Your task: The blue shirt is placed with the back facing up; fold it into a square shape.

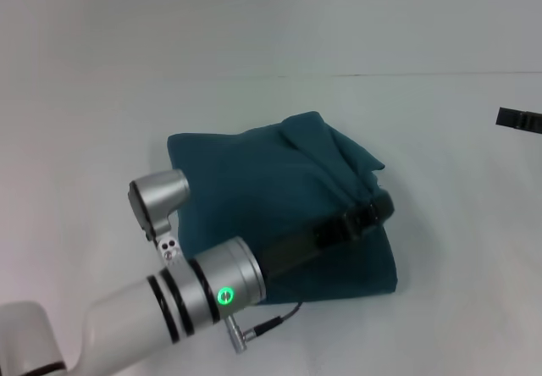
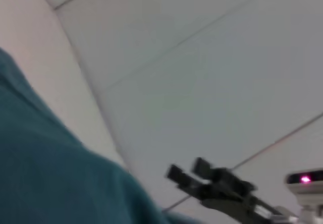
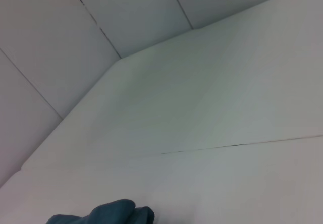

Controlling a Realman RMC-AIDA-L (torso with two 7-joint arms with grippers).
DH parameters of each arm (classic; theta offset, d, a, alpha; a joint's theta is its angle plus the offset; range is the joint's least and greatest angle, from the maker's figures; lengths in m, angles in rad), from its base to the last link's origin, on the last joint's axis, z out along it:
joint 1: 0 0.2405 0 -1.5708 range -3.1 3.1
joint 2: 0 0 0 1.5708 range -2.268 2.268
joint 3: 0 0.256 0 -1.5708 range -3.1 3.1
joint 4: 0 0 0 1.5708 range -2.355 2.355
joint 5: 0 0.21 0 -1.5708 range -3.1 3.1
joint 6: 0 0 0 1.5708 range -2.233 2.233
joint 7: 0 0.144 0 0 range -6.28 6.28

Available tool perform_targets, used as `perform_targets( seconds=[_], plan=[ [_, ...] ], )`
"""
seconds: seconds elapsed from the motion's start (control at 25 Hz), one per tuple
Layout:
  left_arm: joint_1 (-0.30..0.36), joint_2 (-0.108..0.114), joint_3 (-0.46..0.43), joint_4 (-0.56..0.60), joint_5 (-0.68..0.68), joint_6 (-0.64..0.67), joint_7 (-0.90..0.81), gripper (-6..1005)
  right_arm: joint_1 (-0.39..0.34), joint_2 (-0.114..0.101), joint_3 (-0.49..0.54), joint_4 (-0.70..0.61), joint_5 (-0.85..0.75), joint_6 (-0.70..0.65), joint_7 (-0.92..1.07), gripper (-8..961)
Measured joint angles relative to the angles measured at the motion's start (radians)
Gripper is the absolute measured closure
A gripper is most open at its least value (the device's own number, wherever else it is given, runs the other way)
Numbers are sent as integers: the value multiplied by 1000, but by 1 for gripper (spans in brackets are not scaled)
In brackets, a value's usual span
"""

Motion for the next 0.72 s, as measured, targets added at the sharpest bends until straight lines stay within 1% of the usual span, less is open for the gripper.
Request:
perform_targets(
  seconds=[0.2, 0.28, 0.36, 0.4, 0.44, 0.52, 0.64, 0.72],
  plan=[
    [36, 0, -1, 39, 84, 133, 14, 950, 7, 0, 0, 5, 0, 4, -6, 117],
    [41, 0, 5, 65, 122, 169, 1, 862, 8, 0, 0, 5, -1, 5, -2, 117],
    [49, 3, 14, 108, 175, 235, -27, 774, 9, 0, 0, 6, -4, 6, 2, 118],
    [56, 4, 20, 130, 188, 266, -37, 746, 9, 0, 0, 6, -10, 6, 5, 118],
    [79, 5, 27, 189, 200, 323, -62, 717, 9, 0, 0, 6, -16, 6, 7, 118],
    [90, 6, 29, 211, 200, 338, -69, 661, 14, 0, 0, 6, -39, 7, 22, 118],
    [134, 7, 24, 283, 197, 363, -91, 576, 26, -1, -2, 10, -84, 12, 56, 118],
    [163, 8, 24, 335, 197, 368, -96, 467, 44, -1, -13, 15, -120, 14, 95, 118]
  ],
)
